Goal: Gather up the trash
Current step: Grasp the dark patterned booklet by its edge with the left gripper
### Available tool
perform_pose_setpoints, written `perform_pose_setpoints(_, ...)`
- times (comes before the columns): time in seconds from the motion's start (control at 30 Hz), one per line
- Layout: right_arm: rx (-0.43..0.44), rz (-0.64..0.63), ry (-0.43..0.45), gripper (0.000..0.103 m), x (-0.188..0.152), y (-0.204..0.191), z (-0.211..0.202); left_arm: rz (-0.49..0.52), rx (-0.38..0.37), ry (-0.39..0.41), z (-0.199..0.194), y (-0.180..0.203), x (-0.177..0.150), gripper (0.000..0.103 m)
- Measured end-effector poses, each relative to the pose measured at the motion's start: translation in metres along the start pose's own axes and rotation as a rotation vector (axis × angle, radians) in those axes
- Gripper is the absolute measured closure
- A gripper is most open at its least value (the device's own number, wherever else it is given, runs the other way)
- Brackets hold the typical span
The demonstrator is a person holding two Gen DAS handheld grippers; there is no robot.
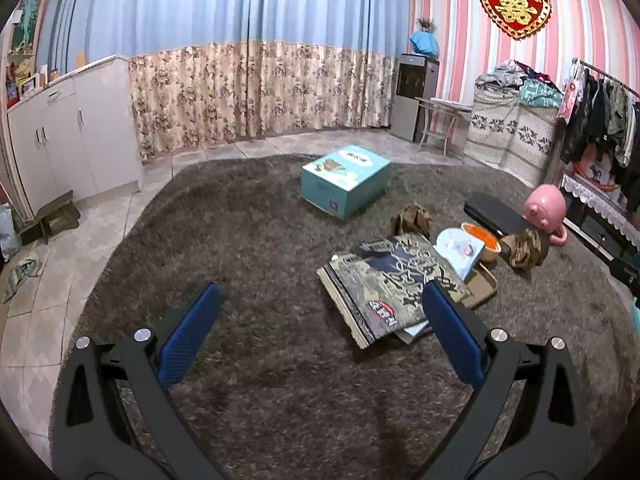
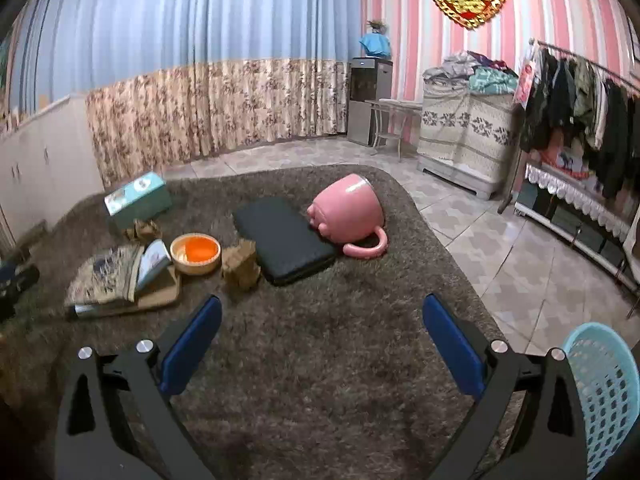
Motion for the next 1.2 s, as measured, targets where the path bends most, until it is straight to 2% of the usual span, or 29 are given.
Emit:
perform_pose_setpoints(0.13, -0.009, -0.027, 0.008, 0.005, -0.002, -0.004, -0.002, 0.021, -0.001, -0.013, 0.002, 0.006, -0.005, 0.006)
perform_pose_setpoints(0.4, -0.008, -0.003, -0.024, 0.005, -0.005, 0.0, 0.009, 0.044, -0.019, -0.046, 0.004, 0.014, -0.012, 0.006)
perform_pose_setpoints(0.6, 0.008, 0.058, -0.058, 0.005, -0.008, 0.007, 0.019, 0.055, -0.05, -0.085, 0.021, 0.027, -0.012, 0.006)
perform_pose_setpoints(0.77, 0.004, 0.059, -0.067, 0.005, -0.01, 0.006, 0.025, 0.088, -0.076, -0.117, 0.042, 0.046, -0.007, 0.006)
perform_pose_setpoints(0.9, 0.013, 0.039, -0.075, 0.005, -0.012, 0.001, 0.028, 0.084, -0.055, -0.163, 0.061, 0.047, -0.009, 0.007)
perform_pose_setpoints(0.93, 0.012, 0.034, -0.076, 0.005, -0.011, 0.0, 0.028, 0.065, -0.07, -0.181, 0.066, 0.044, -0.009, 0.009)
perform_pose_setpoints(1.0, 0.013, 0.027, -0.079, 0.005, -0.011, -0.002, 0.03, 0.028, -0.103, -0.218, 0.074, 0.038, -0.011, 0.03)
perform_pose_setpoints(1.03, 0.016, 0.027, -0.081, 0.005, -0.012, -0.003, 0.031, 0.002, -0.127, -0.234, 0.077, 0.034, -0.011, 0.031)
perform_pose_setpoints(1.13, 0.022, 0.021, -0.087, 0.005, -0.012, -0.005, 0.033, -0.019, -0.121, -0.208, 0.074, 0.028, -0.009, 0.047)
perform_pose_setpoints(1.2, 0.023, 0.016, -0.088, 0.005, -0.012, -0.006, 0.033, -0.007, -0.121, -0.186, 0.07, 0.026, -0.007, 0.064)
Point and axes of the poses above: each gripper's, at about its wrist camera, not at the fingertips, and z roughly the way its jaws point, y to its right, x to its top, the point moved 4 cm from there along z, roughly the way its jaws point, and after that the axes turned 3 degrees about -y, right-handed, at the moved point
